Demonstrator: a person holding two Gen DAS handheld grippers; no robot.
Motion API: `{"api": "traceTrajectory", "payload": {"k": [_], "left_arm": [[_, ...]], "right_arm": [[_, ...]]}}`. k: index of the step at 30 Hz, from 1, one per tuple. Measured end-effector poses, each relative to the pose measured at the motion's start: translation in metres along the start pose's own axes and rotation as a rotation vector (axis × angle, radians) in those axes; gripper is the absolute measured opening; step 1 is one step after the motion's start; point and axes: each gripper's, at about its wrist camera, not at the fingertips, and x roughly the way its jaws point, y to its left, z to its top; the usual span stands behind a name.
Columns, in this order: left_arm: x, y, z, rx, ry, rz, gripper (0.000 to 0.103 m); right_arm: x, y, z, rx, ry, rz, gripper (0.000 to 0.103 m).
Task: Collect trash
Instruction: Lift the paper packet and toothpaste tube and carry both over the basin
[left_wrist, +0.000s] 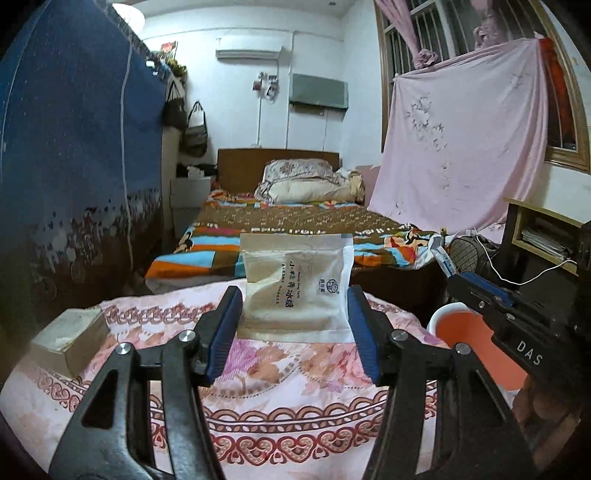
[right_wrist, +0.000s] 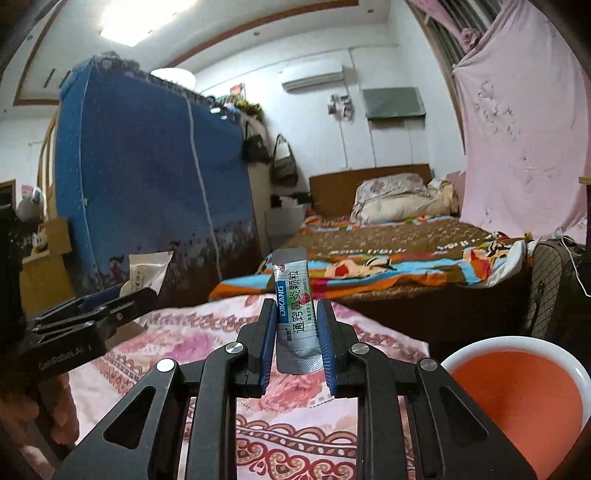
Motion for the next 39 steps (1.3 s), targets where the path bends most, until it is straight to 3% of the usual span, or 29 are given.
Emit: {"api": "traceTrajectory", "payload": {"k": [11, 20, 30, 39], "left_arm": [[-0.014, -0.023, 0.007, 0.067, -0.089, -0.035, 0.042], [-0.014, -0.053, 0.013, 0.116, -0.137, -0.131, 0.042], [-0.002, -0.101, 0.015, 0.152, -0.124, -0.262, 0.043], [0.021, -0.140, 0.014, 0.159, -0.023, -0.370, 0.043]], "right_arm": [[-0.023, -0.012, 0.005, 0.043, -0.134, -0.035, 0.020], [-0.049, -0.033, 0.010, 0.066, -0.236, -0.161, 0.021], [-0.066, -0.074, 0.013, 0.159, -0.246, -0.269, 0.021], [-0.078, -0.105, 0.010, 0.251, -0.236, -0.351, 0.021]]}}
